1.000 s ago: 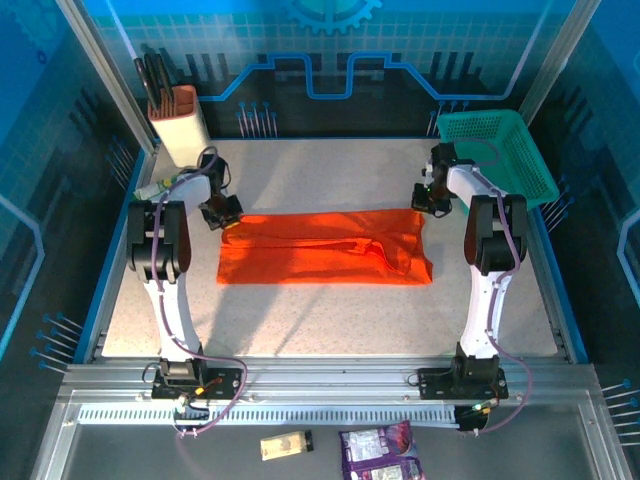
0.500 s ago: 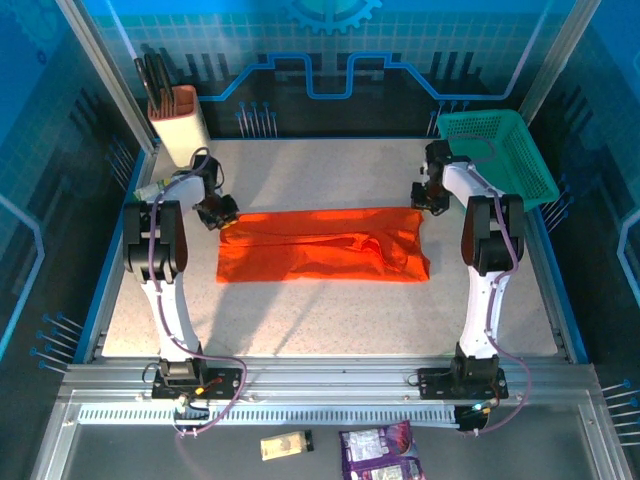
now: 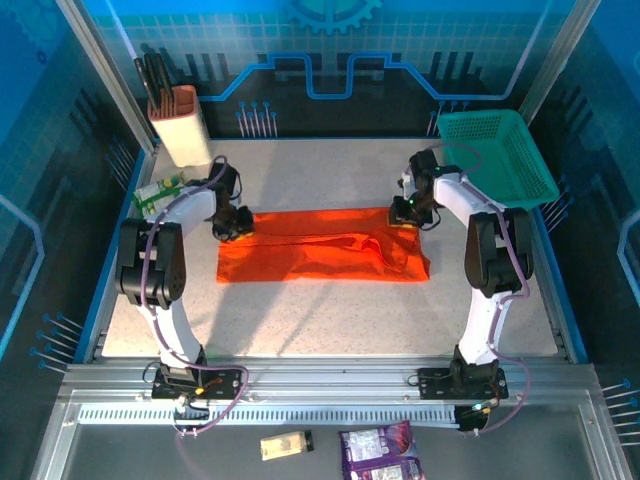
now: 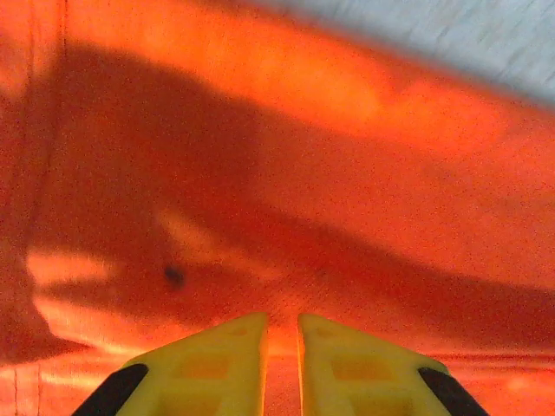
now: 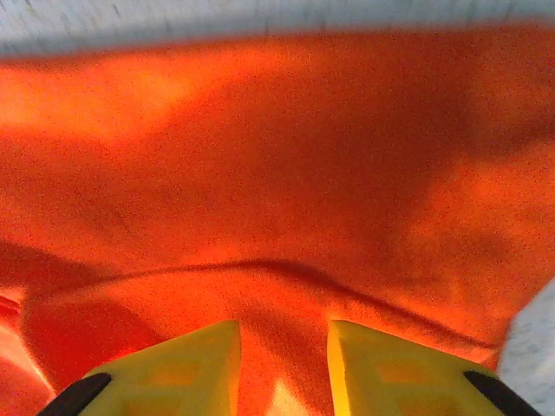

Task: Fold the inside-out t-shirt

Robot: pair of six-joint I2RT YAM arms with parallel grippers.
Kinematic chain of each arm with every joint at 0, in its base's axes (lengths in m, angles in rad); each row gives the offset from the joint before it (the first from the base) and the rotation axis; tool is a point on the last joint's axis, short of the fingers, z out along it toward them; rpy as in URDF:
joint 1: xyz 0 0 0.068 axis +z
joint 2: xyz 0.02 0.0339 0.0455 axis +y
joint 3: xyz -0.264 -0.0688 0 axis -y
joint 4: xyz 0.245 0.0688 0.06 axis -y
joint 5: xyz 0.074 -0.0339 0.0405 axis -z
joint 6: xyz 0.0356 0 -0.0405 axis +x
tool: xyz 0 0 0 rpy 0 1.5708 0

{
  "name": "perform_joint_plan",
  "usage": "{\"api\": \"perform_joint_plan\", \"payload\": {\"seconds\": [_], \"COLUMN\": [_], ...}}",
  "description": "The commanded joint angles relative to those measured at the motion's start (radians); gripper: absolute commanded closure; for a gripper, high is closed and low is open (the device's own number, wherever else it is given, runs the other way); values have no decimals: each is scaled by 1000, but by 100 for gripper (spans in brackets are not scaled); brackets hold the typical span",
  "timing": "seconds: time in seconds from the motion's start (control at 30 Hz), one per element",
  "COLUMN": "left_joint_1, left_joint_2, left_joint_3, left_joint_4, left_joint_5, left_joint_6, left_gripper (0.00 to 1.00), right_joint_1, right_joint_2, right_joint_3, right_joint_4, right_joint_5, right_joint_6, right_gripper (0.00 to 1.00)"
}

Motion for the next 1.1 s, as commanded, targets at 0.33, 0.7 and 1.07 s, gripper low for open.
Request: {"api": "perform_joint_plan", "payload": {"seconds": [0.33,0.7,1.07], "left_joint_1": [96,30,-113], "left_joint_2": [52,-81,-144], "left_joint_3": [-110,-76,-83], "left_joint_4": [12,19,117], "left_joint_5": [-36,63,216], "left_joint_6": [7,0,-123], "left_gripper": [83,81,80], "right_joint_1": [-97,-7,302], "right_joint_2": [107,-103,-35], "right_joint_3": [-30,-50,125], "right_joint_4": [8,-61,-205], "right_joint_5": [33,75,221], "right_joint_6": [61,44,-120], "right_gripper": [64,64,59]}}
